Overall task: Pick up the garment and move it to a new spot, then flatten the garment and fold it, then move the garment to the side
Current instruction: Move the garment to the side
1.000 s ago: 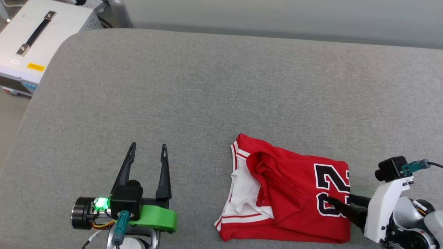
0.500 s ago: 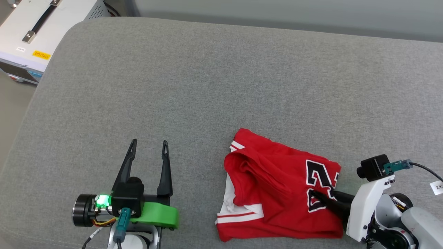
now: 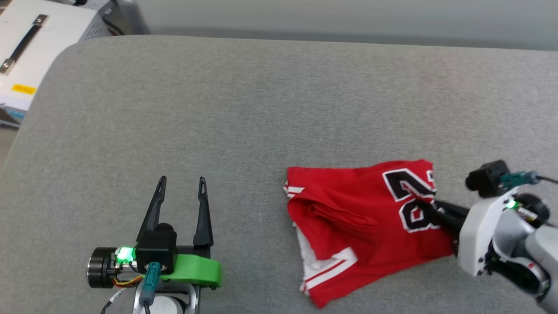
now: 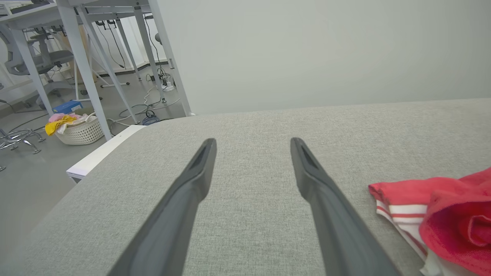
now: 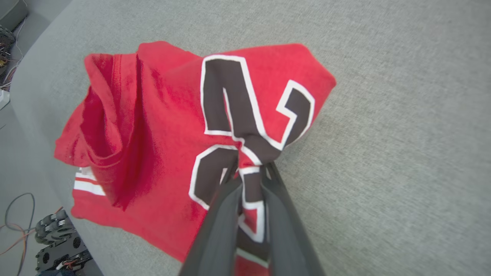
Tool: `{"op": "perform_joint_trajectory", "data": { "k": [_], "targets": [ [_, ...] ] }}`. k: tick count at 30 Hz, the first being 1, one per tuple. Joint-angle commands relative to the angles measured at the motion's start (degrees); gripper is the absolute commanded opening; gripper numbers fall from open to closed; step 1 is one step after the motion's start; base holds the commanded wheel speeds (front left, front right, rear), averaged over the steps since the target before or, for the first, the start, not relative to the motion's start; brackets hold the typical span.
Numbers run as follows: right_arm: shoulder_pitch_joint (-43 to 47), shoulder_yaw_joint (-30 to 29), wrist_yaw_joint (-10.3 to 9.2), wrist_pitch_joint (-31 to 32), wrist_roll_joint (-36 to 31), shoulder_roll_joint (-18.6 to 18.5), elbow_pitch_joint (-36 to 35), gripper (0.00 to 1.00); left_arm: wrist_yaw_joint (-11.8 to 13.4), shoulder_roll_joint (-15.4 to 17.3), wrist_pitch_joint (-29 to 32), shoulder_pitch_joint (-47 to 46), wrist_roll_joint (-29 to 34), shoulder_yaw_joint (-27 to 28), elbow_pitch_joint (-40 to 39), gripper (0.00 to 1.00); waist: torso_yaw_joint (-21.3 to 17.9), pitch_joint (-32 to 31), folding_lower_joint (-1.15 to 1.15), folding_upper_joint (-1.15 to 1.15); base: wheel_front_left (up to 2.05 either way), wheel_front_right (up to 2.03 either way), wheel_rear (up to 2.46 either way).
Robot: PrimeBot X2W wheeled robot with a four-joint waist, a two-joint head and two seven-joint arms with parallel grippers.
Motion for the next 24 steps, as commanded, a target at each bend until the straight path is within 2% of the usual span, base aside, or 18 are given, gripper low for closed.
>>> {"op": "perform_joint_trajectory", "data": {
  "k": [1, 8, 12, 16, 24],
  "targets": [
    [-1.64, -0.22, -0.05, -0.4, -1.03, -1.44, -0.46, 0.0, 0.18, -0.01, -0.33, 0.33, 0.4, 0.16, -0.17, 1.0, -2.46, -0.12, 0.0, 0.0, 0.0, 0.0, 0.0],
    [-7.16, -2.37, -0.05, -0.36, -4.56, -6.6, -1.26, 0.0, 0.47, 0.47, -0.33, 0.09, 0.76, 0.64, -0.81, 1.0, -9.39, 1.86, 0.0, 0.0, 0.0, 0.0, 0.0],
    [-9.1, -4.74, -0.05, -0.45, -4.41, -7.57, 0.1, 0.0, 0.4, 0.87, -0.33, -0.97, 1.08, 0.59, -1.26, 1.0, -12.18, 3.77, 0.0, 0.0, 0.0, 0.0, 0.0],
    [-10.57, -6.67, -0.05, -0.26, -4.77, -9.29, 2.37, 0.0, 0.35, 1.5, -0.33, -2.35, 1.48, 0.53, -1.75, 1.0, -13.5, 6.29, 0.0, 0.0, 0.0, 0.0, 0.0],
    [-12.96, -10.95, -0.05, -0.41, -5.57, -15.64, 10.61, 0.0, 0.15, 3.13, -0.33, -5.43, 2.53, -0.42, -3.45, 1.0, -13.29, 12.34, 0.0, 0.0, 0.0, 0.0, 0.0]
  ]
}}
